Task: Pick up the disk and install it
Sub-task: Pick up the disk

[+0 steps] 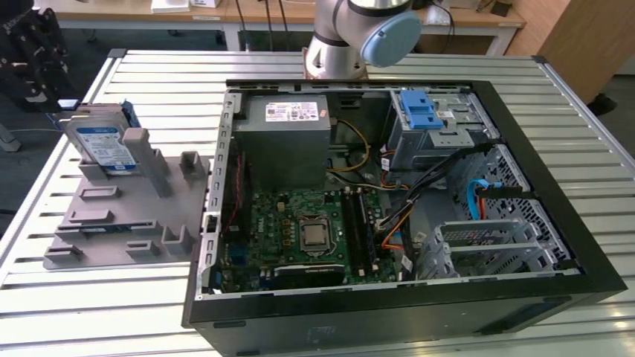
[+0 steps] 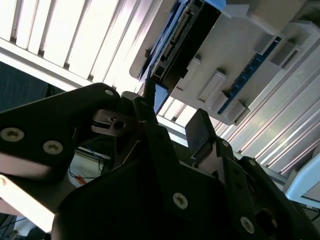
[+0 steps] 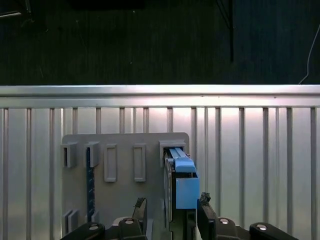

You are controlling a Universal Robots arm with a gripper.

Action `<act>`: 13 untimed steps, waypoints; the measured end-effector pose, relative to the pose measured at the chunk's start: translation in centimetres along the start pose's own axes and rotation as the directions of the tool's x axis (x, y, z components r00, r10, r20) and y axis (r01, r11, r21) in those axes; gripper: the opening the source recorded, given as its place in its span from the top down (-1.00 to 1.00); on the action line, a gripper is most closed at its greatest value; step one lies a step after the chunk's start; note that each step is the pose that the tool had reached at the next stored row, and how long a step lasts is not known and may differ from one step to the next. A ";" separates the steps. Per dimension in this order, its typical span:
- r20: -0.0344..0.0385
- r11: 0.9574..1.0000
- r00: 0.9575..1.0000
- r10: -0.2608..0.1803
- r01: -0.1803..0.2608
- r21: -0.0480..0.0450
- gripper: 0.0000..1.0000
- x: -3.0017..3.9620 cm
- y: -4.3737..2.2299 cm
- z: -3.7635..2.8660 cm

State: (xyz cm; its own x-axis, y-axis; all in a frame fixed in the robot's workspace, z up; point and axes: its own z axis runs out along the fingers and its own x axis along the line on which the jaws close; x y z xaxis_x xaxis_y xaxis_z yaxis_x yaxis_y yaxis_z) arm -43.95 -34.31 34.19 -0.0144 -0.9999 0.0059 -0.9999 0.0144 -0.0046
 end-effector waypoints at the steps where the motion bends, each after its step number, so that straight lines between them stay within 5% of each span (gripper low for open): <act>1: 0.000 1.000 1.000 0.000 0.000 0.000 -0.04 -0.03 0.02 0.12; 13: 0.000 1.000 1.000 0.000 0.000 0.001 -0.04 -0.48 0.27 0.80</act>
State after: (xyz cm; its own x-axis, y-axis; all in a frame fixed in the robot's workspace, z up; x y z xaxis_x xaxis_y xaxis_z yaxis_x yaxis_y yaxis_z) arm -44.21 -33.83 33.38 -0.0144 -0.9999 0.0059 -0.9999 0.0144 -0.0060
